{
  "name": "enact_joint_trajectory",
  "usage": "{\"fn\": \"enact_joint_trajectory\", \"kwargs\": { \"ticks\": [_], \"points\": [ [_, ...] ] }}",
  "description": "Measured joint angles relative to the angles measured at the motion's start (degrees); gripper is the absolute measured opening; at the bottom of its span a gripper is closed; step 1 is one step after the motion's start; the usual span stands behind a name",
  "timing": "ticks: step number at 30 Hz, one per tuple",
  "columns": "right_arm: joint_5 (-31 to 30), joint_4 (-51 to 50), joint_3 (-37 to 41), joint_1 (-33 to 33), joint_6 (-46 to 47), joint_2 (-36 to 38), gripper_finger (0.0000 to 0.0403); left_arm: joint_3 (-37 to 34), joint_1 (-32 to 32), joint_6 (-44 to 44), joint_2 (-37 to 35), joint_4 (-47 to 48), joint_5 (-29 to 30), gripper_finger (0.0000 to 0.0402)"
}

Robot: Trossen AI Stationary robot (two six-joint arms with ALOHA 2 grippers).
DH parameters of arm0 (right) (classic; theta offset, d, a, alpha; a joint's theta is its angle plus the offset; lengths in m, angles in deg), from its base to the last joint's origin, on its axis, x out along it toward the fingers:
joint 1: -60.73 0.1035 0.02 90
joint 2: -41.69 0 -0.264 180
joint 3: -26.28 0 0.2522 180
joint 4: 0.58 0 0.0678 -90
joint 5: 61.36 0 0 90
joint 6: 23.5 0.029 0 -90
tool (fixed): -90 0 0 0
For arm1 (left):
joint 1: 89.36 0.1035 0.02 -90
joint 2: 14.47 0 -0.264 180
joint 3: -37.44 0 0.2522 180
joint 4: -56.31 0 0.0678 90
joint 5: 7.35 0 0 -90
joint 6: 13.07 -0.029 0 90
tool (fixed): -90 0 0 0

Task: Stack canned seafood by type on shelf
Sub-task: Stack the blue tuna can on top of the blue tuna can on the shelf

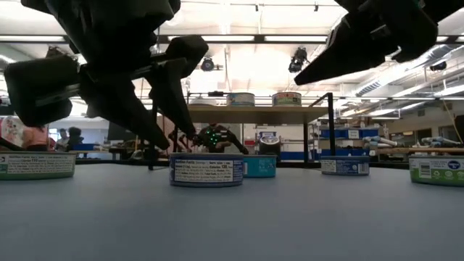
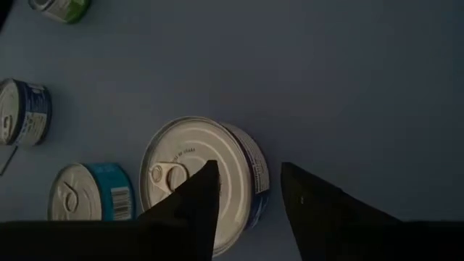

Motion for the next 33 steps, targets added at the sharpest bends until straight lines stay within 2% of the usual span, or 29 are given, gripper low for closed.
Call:
{"fn": "enact_joint_trajectory", "kwargs": {
  "ticks": [7, 11, 24, 33],
  "points": [
    [-0.03, 2.06, 0.0, 0.03, -0.02, -3.15, 0.0001, 0.0, 2.29, -0.3, 2.16, 1.32, -0.02, 0.015],
    [-0.02, 2.41, 0.02, 0.03, -0.02, -4.27, 0.0001, 0.12, 3.71, -0.27, 4.26, 1.46, 0.24, 0.0133],
    [-0.01, 2.98, 0.02, 0.51, -0.02, -4.51, 0.0004, 0.22, 3.83, 2.05, 4.04, 0.29, -0.37, 0.0009],
    [-0.01, 0.95, 0.04, 0.5, 2.67, -4.51, 0.003, -0.07, 4.51, 7.86, 2.48, -0.62, -6.24, 0.0002]
  ]
}}
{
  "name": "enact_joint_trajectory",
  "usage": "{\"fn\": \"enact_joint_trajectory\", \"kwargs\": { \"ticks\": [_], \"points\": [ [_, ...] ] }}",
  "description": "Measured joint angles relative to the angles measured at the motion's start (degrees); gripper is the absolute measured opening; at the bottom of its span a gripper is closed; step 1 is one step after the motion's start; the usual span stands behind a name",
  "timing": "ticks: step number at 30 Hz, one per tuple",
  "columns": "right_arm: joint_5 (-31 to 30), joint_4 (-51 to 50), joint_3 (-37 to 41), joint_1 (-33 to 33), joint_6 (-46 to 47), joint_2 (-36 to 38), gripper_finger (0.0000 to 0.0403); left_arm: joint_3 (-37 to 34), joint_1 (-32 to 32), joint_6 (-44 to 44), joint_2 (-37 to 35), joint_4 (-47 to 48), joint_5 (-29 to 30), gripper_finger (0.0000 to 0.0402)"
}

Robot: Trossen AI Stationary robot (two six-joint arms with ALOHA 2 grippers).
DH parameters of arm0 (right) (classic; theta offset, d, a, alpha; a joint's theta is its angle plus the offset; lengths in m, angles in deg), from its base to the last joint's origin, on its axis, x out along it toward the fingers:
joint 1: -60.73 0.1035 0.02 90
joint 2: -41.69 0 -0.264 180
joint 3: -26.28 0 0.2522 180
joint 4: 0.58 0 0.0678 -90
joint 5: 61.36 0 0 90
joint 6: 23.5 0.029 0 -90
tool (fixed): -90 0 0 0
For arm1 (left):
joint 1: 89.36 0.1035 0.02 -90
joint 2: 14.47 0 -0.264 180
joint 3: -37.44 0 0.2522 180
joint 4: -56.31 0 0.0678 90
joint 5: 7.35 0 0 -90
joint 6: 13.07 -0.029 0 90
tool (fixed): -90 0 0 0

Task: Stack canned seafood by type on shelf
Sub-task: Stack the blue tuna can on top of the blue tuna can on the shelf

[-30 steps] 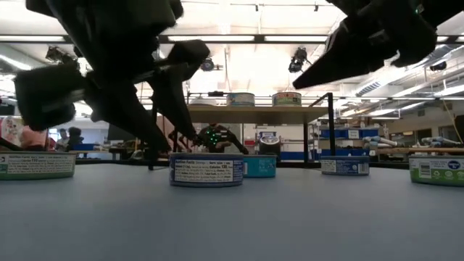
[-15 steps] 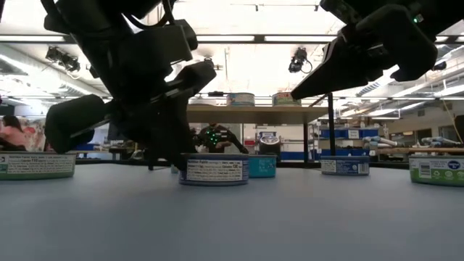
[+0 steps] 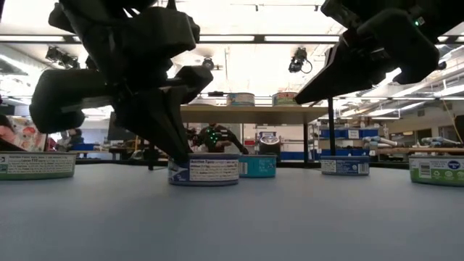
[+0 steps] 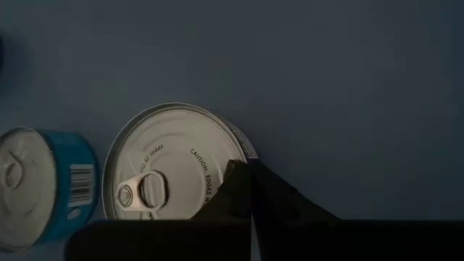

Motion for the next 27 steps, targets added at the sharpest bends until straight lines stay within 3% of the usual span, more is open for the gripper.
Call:
{"fn": "enact_joint_trajectory", "kwargs": {
  "ticks": [16, 27],
  "points": [
    [0.02, 1.05, 0.0, 2.56, 0.35, 0.0, 0.0078, -0.02, 3.56, 4.83, -0.53, -4.66, -7.37, 0.0],
    [0.02, 2.77, 0.0, 2.7, 0.26, 0.0, 0.0146, 0.0, 4.48, 8.88, -1.63, -6.73, -11.24, 0.0]
  ]
}}
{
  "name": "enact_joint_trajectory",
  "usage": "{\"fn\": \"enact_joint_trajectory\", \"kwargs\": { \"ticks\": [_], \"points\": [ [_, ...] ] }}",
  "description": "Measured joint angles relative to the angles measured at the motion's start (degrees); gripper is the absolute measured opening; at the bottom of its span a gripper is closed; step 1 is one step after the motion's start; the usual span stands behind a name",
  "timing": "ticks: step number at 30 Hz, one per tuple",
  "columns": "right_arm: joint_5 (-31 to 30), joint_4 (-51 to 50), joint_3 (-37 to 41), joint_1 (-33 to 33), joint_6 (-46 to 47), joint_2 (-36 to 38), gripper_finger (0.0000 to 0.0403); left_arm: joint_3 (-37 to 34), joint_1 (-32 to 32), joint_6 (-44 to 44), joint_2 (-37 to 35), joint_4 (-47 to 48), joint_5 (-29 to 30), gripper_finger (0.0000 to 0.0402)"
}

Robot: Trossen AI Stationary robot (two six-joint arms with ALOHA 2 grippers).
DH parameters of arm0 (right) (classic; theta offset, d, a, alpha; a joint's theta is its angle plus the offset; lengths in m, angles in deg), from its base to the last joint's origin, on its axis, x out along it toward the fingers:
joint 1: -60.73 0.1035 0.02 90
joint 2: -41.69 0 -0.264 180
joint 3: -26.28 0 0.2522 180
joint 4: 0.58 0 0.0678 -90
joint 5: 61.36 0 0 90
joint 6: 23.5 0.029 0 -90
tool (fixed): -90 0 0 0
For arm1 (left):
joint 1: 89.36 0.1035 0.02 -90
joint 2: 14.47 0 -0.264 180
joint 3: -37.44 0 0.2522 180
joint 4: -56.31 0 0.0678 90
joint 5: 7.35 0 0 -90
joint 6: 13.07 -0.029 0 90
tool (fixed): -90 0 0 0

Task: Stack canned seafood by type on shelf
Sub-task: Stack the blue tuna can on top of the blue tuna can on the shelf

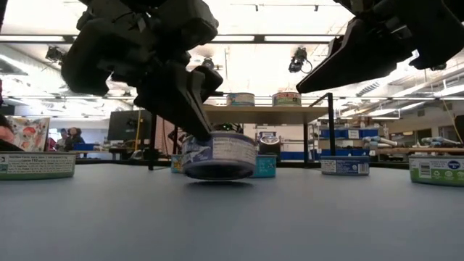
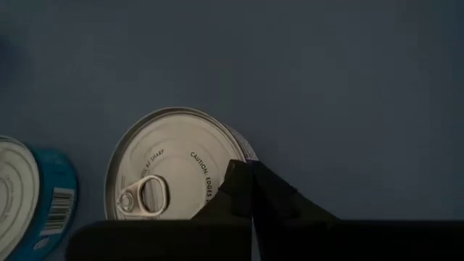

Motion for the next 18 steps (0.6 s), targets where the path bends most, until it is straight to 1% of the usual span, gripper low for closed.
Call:
{"fn": "enact_joint_trajectory", "kwargs": {
  "ticks": [10, 15, 18],
  "points": [
    [0.0, 0.44, 0.0, 0.0, -1.79, 0.0, 0.02, 0.0, 0.2, 3.14, -0.41, -4.28, -2.35, 0.0],
    [-0.05, 0.31, -0.18, 0.0, -4.63, -0.02, 0.0219, 0.04, 0.82, 4.37, -0.41, -5.86, -3.29, 0.0],
    [-0.17, -1.38, -1.58, 0.0, -5.52, -0.04, 0.0227, 0.04, 1.31, 5.65, -0.41, -6.44, -3.46, 0.0]
  ]
}}
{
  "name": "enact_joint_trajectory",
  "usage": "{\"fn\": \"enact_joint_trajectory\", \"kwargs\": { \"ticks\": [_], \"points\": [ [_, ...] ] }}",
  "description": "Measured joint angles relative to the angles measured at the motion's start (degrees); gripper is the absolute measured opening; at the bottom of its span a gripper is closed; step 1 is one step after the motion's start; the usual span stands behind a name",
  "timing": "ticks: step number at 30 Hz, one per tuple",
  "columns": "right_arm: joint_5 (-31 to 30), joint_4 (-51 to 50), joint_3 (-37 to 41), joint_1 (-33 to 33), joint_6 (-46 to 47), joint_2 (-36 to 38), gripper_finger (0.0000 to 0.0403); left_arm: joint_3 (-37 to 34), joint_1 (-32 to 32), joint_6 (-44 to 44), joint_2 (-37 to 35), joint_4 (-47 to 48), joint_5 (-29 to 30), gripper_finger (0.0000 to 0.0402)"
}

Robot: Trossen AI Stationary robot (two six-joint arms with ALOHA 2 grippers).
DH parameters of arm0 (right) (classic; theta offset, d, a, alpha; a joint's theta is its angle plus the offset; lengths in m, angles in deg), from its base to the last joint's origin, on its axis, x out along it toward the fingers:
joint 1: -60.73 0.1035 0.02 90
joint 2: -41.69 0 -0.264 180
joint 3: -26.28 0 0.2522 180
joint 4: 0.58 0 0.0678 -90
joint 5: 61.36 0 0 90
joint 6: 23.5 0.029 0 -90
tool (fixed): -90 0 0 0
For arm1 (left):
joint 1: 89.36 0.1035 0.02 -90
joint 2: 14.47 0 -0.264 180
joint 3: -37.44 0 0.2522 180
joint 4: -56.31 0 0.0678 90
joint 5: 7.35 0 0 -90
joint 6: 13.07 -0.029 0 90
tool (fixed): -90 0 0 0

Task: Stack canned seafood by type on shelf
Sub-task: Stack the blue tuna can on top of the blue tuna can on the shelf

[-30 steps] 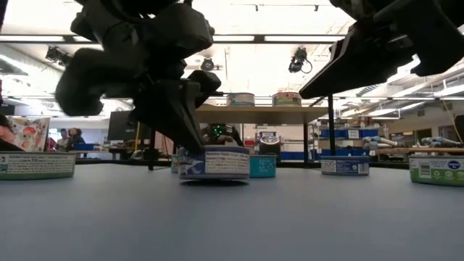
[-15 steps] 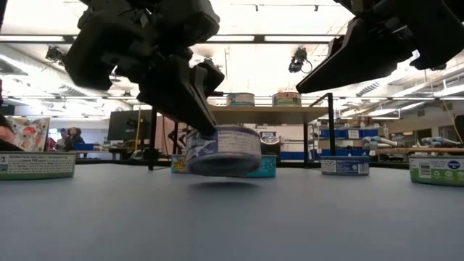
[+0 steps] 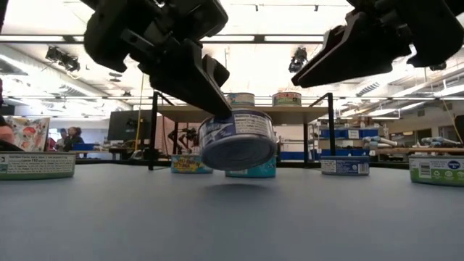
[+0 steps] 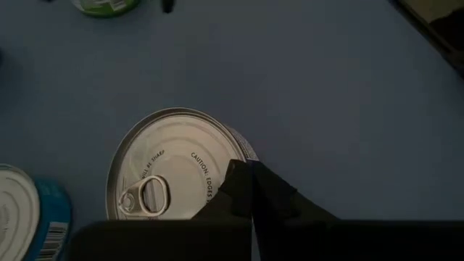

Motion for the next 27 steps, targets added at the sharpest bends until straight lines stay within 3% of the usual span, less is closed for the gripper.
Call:
{"fn": "enact_joint_trajectory", "kwargs": {
  "ticks": [8, 27],
  "points": [
    [0.26, -5.31, -3.06, 0.0, -0.63, 0.0, 0.0236, 0.02, 0.27, 0.42, 0.0, -2.78, -1.08, 0.0],
    [1.7, -7.69, -3.08, 0.0, -4.51, 0.0, 0.0278, 0.07, 2.06, 2.75, 0.0, -5.94, -2.54, 0.0]
  ]
}}
